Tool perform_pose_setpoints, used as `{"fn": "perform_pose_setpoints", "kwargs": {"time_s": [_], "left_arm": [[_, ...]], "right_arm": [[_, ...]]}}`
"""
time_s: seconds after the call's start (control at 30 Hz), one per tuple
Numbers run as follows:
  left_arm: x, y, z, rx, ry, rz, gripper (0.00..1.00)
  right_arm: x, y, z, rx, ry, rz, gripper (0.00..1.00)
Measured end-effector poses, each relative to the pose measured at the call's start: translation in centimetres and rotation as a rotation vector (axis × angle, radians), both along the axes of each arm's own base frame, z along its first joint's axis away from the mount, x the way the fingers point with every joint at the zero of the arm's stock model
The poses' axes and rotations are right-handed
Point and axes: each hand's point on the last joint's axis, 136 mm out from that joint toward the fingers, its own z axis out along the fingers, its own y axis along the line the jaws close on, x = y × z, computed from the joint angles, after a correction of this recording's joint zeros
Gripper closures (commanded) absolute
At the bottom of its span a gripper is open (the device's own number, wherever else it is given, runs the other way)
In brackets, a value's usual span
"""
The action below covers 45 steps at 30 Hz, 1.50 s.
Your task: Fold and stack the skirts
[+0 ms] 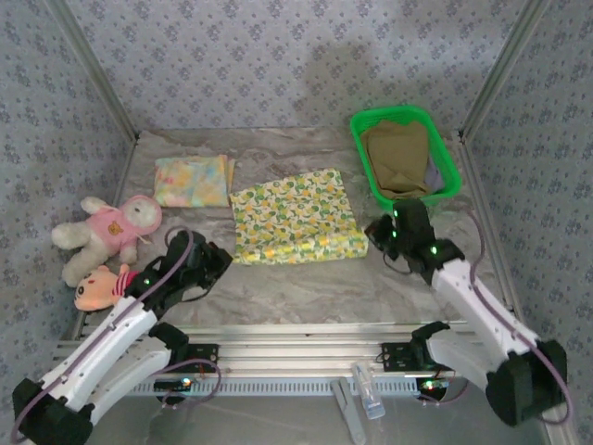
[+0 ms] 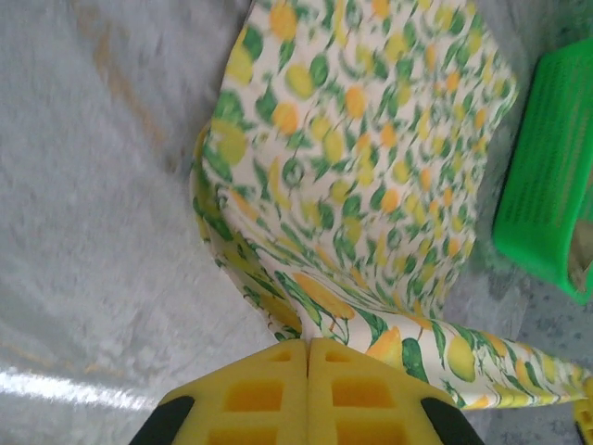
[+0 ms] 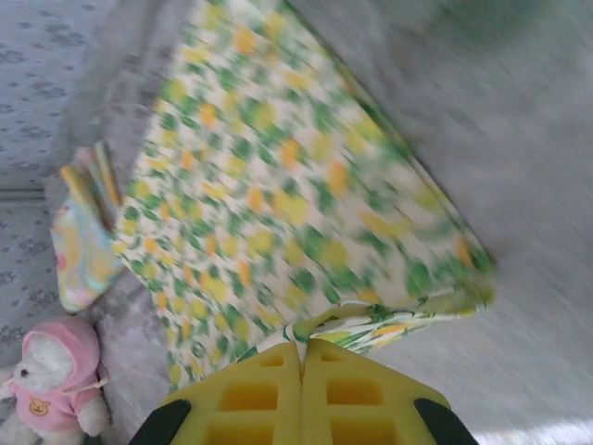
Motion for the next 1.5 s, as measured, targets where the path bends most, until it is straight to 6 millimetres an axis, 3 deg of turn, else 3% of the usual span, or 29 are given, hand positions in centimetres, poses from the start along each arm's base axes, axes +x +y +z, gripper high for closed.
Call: {"fn": "perform_pose_setpoints", "kwargs": {"time_s": [0.1, 0.17, 0.3, 0.4, 0.5, 0.6, 1.03, 1.2, 1.23, 1.27, 1.3, 1.37, 1.43, 1.5], "left_arm": [[2.7, 0.7, 1.5, 0.051, -0.010, 0.006, 1.00], [4.7, 0.9, 2.2, 0.092, -0.008, 0.003, 1.00], [8.5, 1.2, 3.6, 0.168, -0.024, -0.029, 1.00], [11.5, 1.4, 4.7, 0.211, -0.046, -0.046, 1.00], [13.7, 1.7, 4.7, 0.238, -0.043, -0.059, 1.00], [15.1, 2.0, 3.4, 0.248, -0.009, -0.076, 1.00], [18.9, 1.6, 0.5, 0.263, 0.060, -0.123, 1.00], [19.5, 1.5, -2.0, 0.274, 0.123, -0.129, 1.00], [19.6, 1.4, -2.4, 0.275, 0.134, -0.130, 0.96], [19.8, 1.4, -2.8, 0.279, 0.151, -0.133, 0.78], [20.0, 1.5, -3.1, 0.285, 0.164, -0.136, 0.49], [20.7, 1.5, -3.5, 0.287, 0.180, -0.133, 0.06], [21.2, 1.4, -3.3, 0.285, 0.180, -0.133, 0.00], [21.5, 1.4, -2.6, 0.284, 0.169, -0.133, 0.00]], "right_arm": [[5.0, 1.5, 2.7, -0.055, -0.079, 0.026, 1.00], [8.2, 2.3, 3.6, -0.095, -0.114, 0.030, 1.00], [13.3, 3.4, 3.5, -0.156, -0.141, 0.021, 1.00], [15.8, 3.7, 3.2, -0.188, -0.153, 0.001, 1.00], [17.6, 3.8, 2.9, -0.212, -0.157, -0.015, 1.00], [18.9, 4.0, 2.4, -0.229, -0.154, -0.019, 1.00], [22.5, 3.8, -0.8, -0.277, -0.093, -0.020, 1.00], [23.6, 4.1, -2.4, -0.286, -0.058, -0.014, 0.99], [23.8, 4.2, -2.7, -0.286, -0.052, -0.011, 0.92], [24.1, 4.4, -3.2, -0.283, -0.043, -0.006, 0.81], [24.4, 4.7, -3.5, -0.279, -0.036, 0.003, 0.68], [25.2, 5.2, -4.0, -0.270, -0.024, 0.030, 0.50], [25.7, 5.5, -4.3, -0.260, -0.014, 0.057, 0.33], [25.5, 5.7, -4.4, -0.257, -0.005, 0.085, 0.05]]}}
